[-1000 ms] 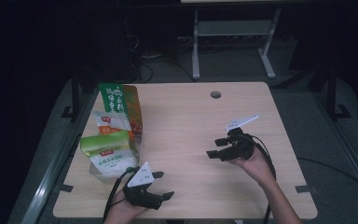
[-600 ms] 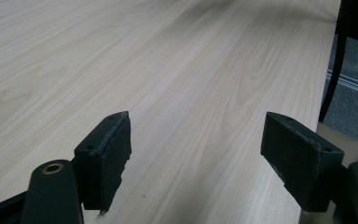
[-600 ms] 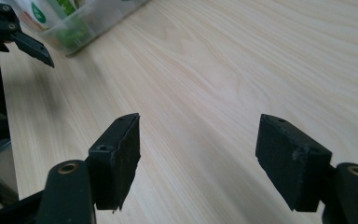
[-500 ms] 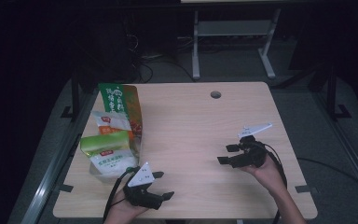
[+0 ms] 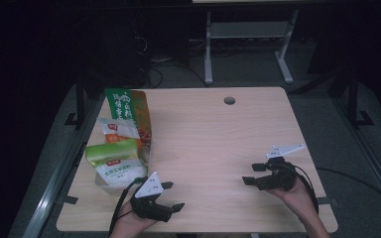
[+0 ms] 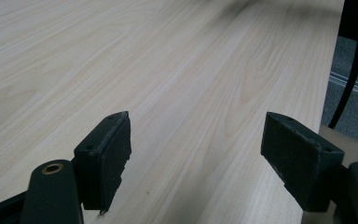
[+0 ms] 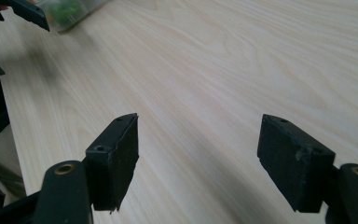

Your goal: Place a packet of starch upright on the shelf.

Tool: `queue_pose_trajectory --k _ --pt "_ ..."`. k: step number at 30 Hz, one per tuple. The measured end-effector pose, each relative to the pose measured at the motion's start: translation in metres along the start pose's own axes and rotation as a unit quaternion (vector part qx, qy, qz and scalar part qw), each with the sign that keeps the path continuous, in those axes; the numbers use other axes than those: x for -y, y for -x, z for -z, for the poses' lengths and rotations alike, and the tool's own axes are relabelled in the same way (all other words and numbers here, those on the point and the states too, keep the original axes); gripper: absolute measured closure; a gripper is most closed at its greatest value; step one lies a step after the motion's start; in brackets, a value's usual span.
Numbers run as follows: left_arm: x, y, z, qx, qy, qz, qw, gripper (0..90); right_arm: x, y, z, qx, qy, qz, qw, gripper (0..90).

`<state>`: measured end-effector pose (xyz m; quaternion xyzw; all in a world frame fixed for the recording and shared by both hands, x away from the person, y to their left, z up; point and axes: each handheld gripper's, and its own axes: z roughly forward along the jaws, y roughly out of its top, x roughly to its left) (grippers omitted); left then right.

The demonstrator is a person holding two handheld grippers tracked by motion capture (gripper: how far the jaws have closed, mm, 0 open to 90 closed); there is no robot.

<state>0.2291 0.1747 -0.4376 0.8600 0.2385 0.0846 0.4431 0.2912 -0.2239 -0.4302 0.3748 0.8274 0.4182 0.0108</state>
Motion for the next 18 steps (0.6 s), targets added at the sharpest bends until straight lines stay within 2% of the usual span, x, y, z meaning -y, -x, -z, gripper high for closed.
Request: queue_pose_trajectory --k 11,13,18 --pt "0.002 0.001 -0.001 0.008 -0.002 0.003 1.0000 23.7 0.029 -0.002 0.011 0.024 0.000 -0.010 0.9997 26.9" --pt "0.002 0.001 0.000 0.007 0.000 0.004 1.0000 23.5 0.034 -0.003 0.013 0.029 0.010 -0.004 0.9995 26.6" --pt "0.001 0.001 -0.001 0.010 0.002 0.006 0.9999 22.6 0.043 -0.008 0.016 0.037 0.029 -0.009 0.9988 25.0"
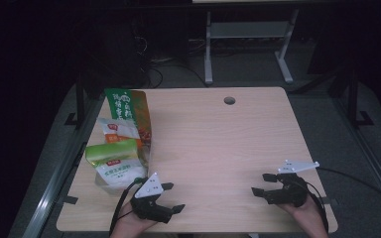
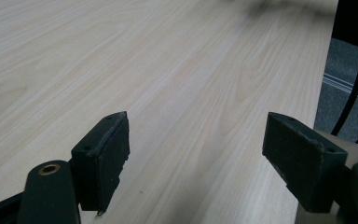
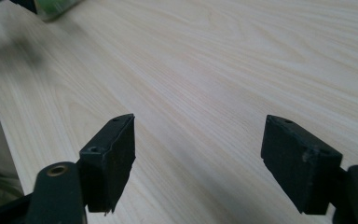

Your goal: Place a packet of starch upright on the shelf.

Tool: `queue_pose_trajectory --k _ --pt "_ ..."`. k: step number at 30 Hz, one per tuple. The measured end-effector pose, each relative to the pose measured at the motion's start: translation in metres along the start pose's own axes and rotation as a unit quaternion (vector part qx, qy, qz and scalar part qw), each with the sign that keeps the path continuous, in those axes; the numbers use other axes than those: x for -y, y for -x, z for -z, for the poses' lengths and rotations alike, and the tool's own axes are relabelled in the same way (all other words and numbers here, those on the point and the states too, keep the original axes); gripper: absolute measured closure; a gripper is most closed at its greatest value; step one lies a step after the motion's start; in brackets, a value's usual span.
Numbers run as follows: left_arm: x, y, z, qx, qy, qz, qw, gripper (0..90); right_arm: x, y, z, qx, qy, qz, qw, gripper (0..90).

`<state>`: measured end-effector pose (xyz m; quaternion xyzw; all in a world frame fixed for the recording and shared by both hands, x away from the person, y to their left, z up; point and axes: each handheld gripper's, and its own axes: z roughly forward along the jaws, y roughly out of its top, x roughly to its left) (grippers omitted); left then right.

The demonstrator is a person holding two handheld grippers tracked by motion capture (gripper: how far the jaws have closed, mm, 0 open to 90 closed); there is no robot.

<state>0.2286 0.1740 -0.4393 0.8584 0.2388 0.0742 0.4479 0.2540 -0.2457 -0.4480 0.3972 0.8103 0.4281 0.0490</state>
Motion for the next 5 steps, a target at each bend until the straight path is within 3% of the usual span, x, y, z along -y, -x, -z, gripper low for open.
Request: queue_pose_trajectory --k 5 --pt "-0.0001 0.0009 -0.0018 0.003 -0.002 -0.007 1.0000 21.4 0.0051 -0.0062 0.0040 0.002 0.026 0.008 0.9996 24.2"
